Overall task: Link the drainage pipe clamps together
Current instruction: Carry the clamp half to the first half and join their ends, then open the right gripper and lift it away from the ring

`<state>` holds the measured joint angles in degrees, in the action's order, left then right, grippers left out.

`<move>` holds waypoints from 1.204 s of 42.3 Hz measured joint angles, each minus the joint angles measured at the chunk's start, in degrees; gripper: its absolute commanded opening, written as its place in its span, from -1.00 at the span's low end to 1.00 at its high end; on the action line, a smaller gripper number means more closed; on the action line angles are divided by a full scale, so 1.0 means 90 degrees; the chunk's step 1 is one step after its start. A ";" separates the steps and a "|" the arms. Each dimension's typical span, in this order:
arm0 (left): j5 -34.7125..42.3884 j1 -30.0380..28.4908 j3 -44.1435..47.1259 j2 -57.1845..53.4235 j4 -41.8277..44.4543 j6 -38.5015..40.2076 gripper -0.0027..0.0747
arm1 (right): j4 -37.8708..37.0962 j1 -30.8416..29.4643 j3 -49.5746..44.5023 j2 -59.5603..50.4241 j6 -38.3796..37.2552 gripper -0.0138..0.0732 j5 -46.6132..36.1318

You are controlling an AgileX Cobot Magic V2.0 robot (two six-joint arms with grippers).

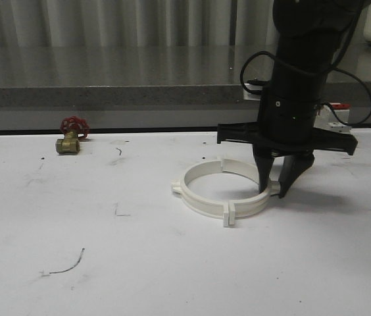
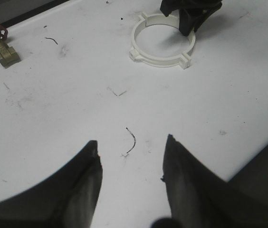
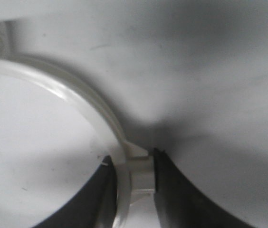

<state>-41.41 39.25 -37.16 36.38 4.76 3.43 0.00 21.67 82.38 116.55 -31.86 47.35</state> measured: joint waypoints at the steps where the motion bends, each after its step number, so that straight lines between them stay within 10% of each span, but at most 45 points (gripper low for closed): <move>1: 0.0000 0.0000 0.0000 0.0000 0.0000 0.0000 -0.15 | 0.0000 0.0000 0.0000 0.0000 0.0000 -0.18 0.0000; 44: 0.0000 0.0000 0.0000 0.0000 0.0000 0.0000 -0.15 | -0.0178 0.0009 0.0000 -0.0427 0.0023 0.06 -0.0003; 51: 0.0000 0.0000 0.0000 0.0000 0.0000 0.0000 -0.15 | -0.0178 -0.0029 -0.0026 -0.1323 0.1223 0.06 0.0216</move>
<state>-41.41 39.25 -37.16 36.38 4.76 3.43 -1.60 21.41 82.15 104.64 -20.85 49.30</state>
